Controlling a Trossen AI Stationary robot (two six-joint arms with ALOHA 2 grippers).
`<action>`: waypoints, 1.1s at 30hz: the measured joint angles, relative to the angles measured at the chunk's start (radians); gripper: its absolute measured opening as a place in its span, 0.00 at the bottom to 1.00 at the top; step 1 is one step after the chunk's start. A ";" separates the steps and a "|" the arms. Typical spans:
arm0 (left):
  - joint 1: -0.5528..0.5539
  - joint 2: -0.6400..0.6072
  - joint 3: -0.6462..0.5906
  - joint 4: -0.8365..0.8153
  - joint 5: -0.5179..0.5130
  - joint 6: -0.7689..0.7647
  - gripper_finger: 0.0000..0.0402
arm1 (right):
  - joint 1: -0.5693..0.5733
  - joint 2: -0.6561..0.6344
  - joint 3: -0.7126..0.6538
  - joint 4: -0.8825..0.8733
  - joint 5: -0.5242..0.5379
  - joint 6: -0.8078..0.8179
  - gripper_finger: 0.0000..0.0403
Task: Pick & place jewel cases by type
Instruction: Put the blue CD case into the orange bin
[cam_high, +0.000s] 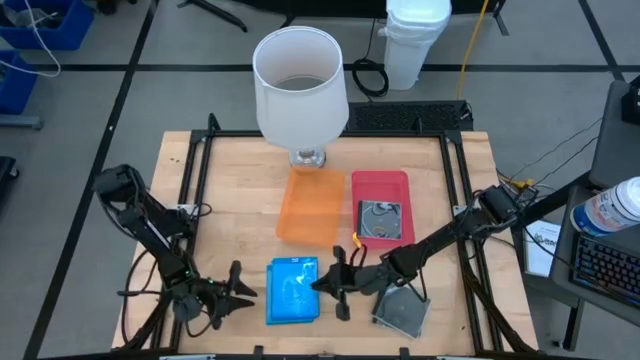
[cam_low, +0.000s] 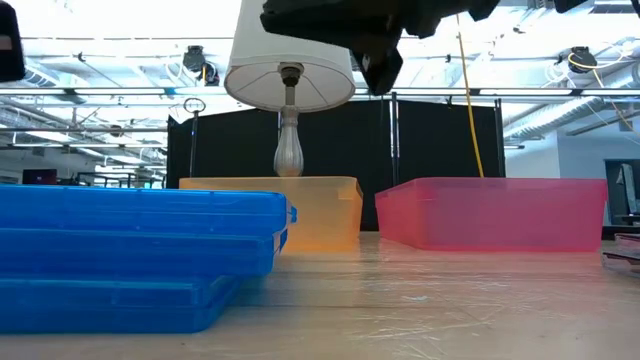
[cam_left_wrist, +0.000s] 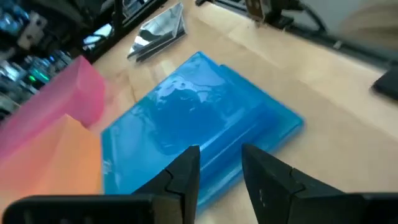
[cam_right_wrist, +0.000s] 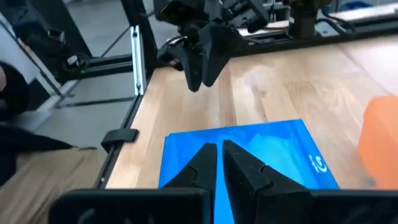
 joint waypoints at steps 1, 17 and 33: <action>0.006 0.000 0.000 0.000 0.000 0.044 0.31 | 0.000 0.000 0.000 -0.002 0.000 0.031 0.05; 0.076 0.000 0.000 0.001 0.004 0.334 0.32 | -0.002 0.000 -0.001 -0.168 -0.080 0.613 0.18; 0.087 -0.001 0.000 -0.009 0.081 0.452 0.32 | -0.010 0.006 -0.001 -0.300 -0.081 0.979 0.29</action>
